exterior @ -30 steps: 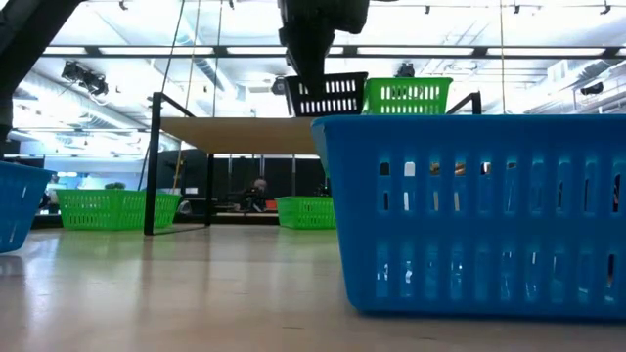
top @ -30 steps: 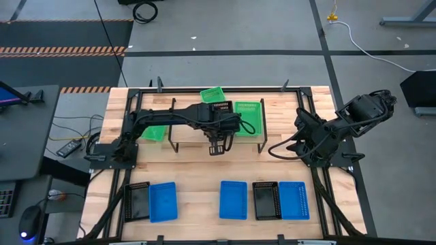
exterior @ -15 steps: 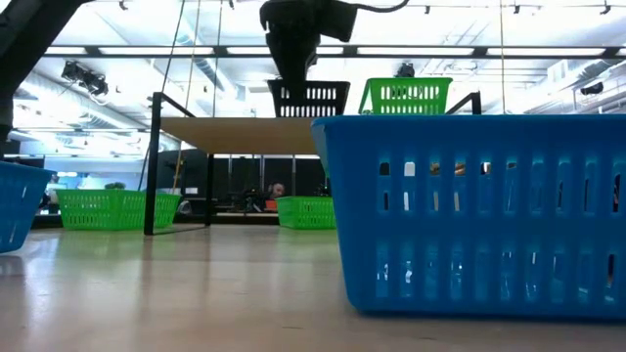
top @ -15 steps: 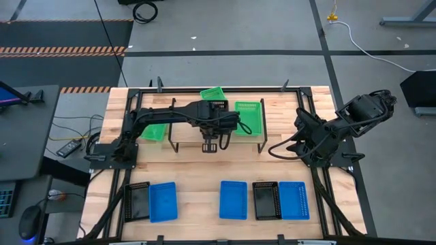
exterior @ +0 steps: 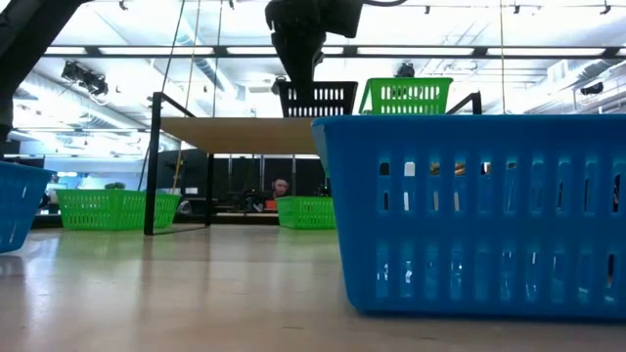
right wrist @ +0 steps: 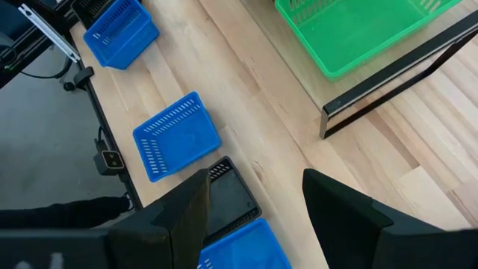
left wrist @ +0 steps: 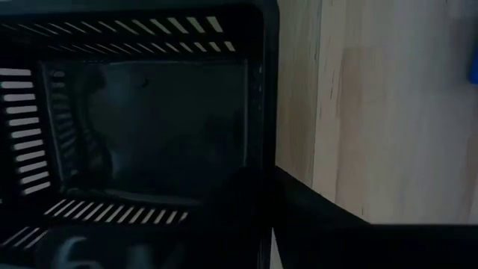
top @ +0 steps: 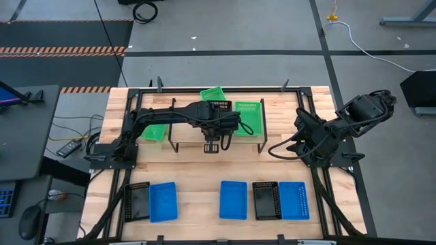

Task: Stack baskets on shelf by color
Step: Put the middle black bin on the shelf, then put the left blue bin on the shelf

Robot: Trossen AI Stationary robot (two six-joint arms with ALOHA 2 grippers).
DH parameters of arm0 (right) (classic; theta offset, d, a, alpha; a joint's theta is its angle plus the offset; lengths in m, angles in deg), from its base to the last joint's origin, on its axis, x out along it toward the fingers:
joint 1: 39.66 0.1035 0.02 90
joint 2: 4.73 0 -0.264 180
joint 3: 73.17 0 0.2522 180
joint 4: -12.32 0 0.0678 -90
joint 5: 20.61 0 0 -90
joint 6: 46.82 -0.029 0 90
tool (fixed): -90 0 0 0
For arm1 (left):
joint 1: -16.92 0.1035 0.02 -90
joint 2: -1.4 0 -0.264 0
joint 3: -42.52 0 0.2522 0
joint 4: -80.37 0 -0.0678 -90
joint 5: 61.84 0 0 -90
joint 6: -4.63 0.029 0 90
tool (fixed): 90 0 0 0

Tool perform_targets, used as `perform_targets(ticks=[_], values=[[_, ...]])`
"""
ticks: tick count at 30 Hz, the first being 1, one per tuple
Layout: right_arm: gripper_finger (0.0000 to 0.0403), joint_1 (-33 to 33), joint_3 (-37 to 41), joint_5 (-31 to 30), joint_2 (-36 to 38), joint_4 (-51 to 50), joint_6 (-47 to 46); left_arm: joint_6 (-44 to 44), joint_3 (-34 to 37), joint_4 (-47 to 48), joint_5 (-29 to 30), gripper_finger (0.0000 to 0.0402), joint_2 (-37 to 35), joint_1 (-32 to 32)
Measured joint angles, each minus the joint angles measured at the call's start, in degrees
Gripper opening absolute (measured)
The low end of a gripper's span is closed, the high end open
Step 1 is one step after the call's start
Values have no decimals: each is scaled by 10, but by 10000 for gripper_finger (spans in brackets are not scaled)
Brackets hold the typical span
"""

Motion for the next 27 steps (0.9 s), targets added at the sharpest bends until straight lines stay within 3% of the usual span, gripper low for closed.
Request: perform_targets(ticks=[7,13,17,27], values=[[220,0,0,0,0,0,0,-16,-6,12,21,92,1,0],[220,0,0,0,0,0,3,-38,-71,54,20,106,1,-1],[220,0,0,0,0,0,5,-69,-119,80,-15,111,0,-11],[220,0,0,0,0,-1,10,-175,-113,93,-45,134,-43,-105]])
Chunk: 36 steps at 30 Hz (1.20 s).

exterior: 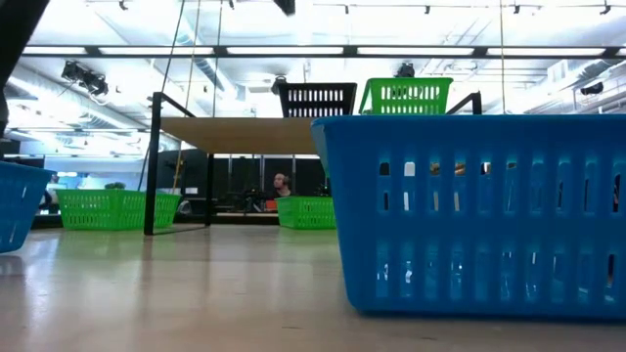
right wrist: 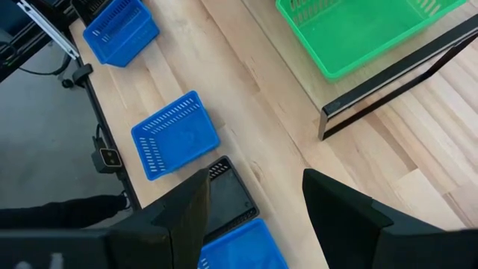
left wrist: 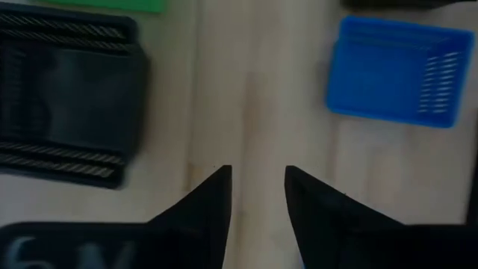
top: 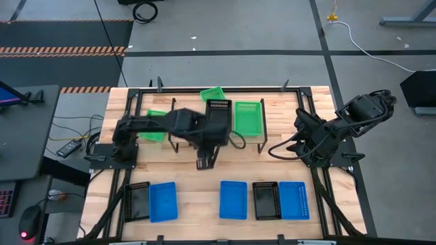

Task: Stack baskets on shelf by color
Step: Put the left blue bin on the shelf

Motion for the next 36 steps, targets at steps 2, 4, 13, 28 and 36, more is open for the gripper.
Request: perform_targets(ticks=[2,4,13,28,36], values=[[220,0,0,0,0,0,3,-27,0,0,0,138,-5,-26],[220,0,0,0,0,1,6,-52,0,0,1,141,-9,-53],[220,12,0,0,0,15,10,-177,41,-1,-1,143,-10,-145],[220,80,0,-2,-1,18,-4,-389,327,-179,-68,148,-107,-326],[220,85,22,-15,-4,32,-1,-489,451,-291,-67,149,-132,-399]])
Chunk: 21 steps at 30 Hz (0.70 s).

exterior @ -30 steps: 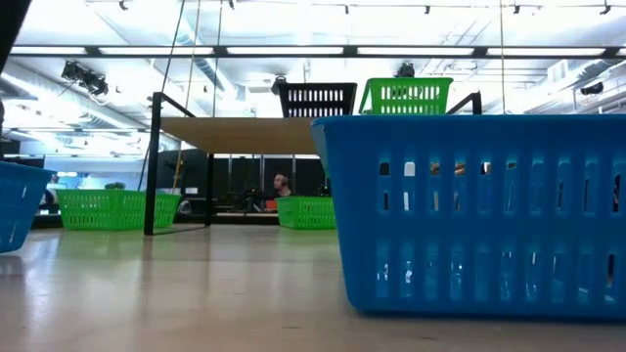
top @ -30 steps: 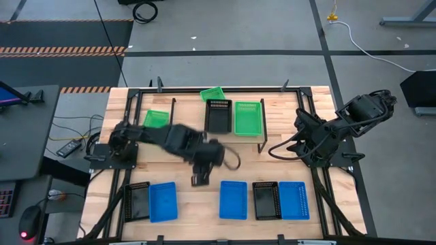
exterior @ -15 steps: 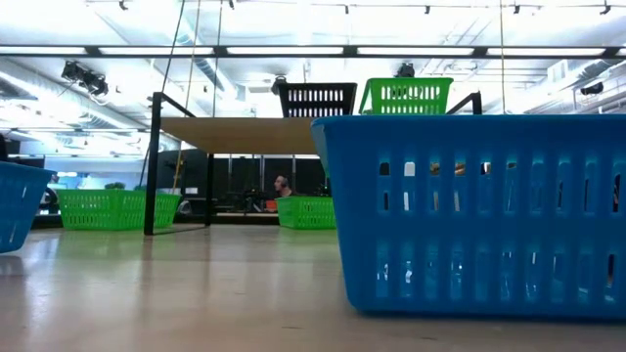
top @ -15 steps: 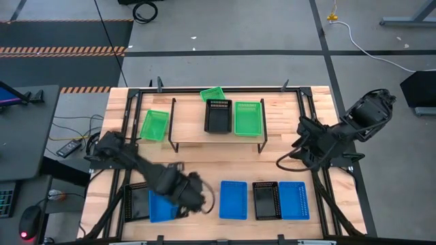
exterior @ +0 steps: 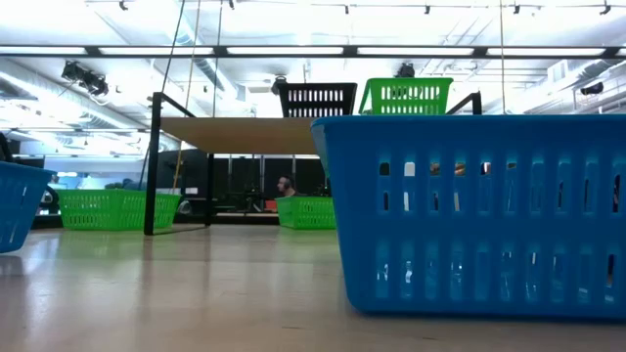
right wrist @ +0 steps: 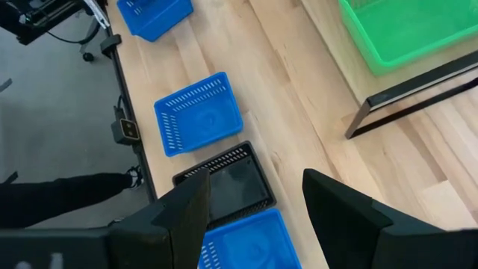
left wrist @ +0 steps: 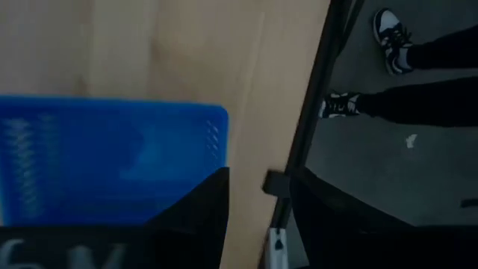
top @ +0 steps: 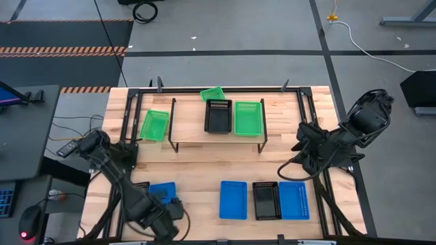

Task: Stack baskets on shelf by color
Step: Put the left blue bin on the shelf

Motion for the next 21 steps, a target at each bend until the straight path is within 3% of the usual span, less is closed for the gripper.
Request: perform_targets(ticks=[6,10,21], values=[[220,0,24,17,0,27,0,-55,77,-74,4,149,1,-29],[220,0,36,39,-1,38,-3,-81,119,-76,4,149,1,-33],[220,0,38,48,-1,44,-23,-72,201,-160,5,149,1,-33]])
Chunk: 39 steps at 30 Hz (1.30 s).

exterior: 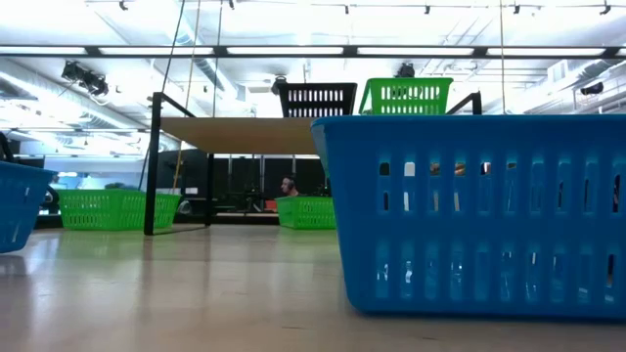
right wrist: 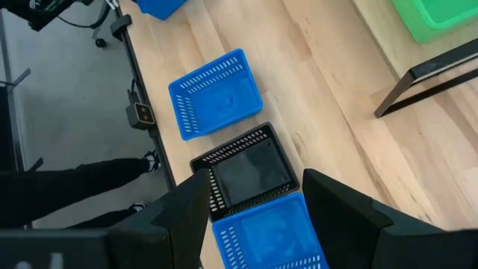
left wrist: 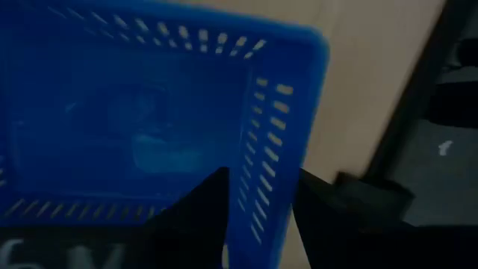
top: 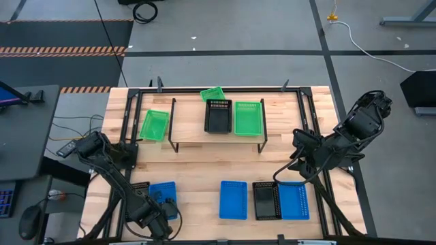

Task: Stack baskets on shelf by color
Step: Put the left blue bin on the shelf

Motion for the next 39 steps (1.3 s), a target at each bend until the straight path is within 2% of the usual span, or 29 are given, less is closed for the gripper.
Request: perform_targets(ticks=[5,11,13,17,25,30,34,39], values=[[220,0,0,-2,0,0,0,-2,41,-35,-37,130,0,7],[220,0,0,-2,0,-1,3,14,36,-38,-41,17,0,45],[220,0,0,-3,0,-6,3,30,22,-33,-36,12,0,60],[220,0,0,-2,0,-14,4,75,-45,34,-14,5,0,87],[220,0,0,-21,0,-19,5,164,-228,267,59,3,0,139],[220,0,0,-37,0,-19,5,238,-315,383,110,2,0,177],[220,0,0,-47,0,-19,5,312,-351,439,142,1,0,214],[220,-2,0,-49,0,-18,1,427,-352,451,148,2,-2,275]])
